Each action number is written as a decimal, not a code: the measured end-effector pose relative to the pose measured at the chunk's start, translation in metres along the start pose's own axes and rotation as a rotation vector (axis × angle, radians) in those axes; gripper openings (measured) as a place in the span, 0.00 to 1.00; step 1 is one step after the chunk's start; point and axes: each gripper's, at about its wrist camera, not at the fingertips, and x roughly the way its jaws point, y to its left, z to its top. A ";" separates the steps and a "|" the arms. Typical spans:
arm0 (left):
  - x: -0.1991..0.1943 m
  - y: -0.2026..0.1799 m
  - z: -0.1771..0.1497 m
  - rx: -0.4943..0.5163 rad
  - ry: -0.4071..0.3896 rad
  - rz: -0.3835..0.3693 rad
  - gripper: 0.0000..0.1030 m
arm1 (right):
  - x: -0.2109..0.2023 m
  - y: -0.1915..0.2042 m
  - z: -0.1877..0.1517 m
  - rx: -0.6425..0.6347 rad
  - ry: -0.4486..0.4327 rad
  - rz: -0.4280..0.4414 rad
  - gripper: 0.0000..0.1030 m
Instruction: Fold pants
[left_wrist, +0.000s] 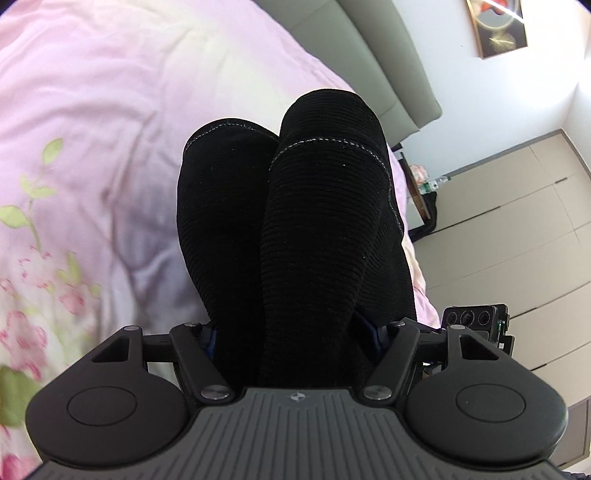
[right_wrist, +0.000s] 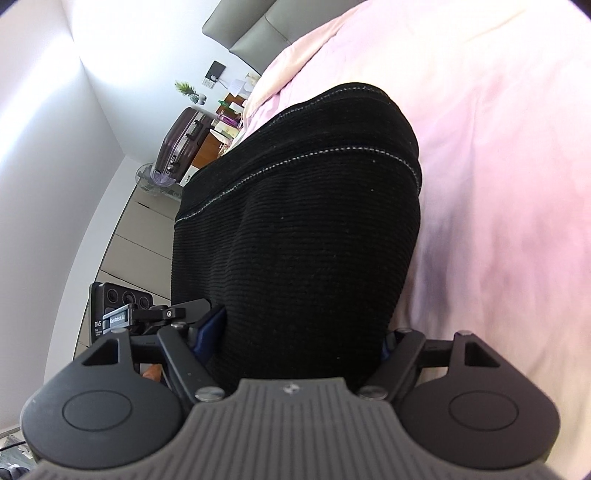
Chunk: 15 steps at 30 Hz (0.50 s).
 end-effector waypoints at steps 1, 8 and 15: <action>0.000 -0.006 -0.003 0.005 0.000 -0.002 0.75 | -0.006 0.003 -0.002 -0.003 -0.004 -0.003 0.70; -0.003 -0.061 -0.027 0.068 0.010 0.005 0.75 | -0.057 0.023 -0.025 -0.001 -0.048 0.004 0.70; -0.014 -0.103 -0.050 0.137 0.021 -0.018 0.75 | -0.115 0.039 -0.052 -0.009 -0.113 0.000 0.70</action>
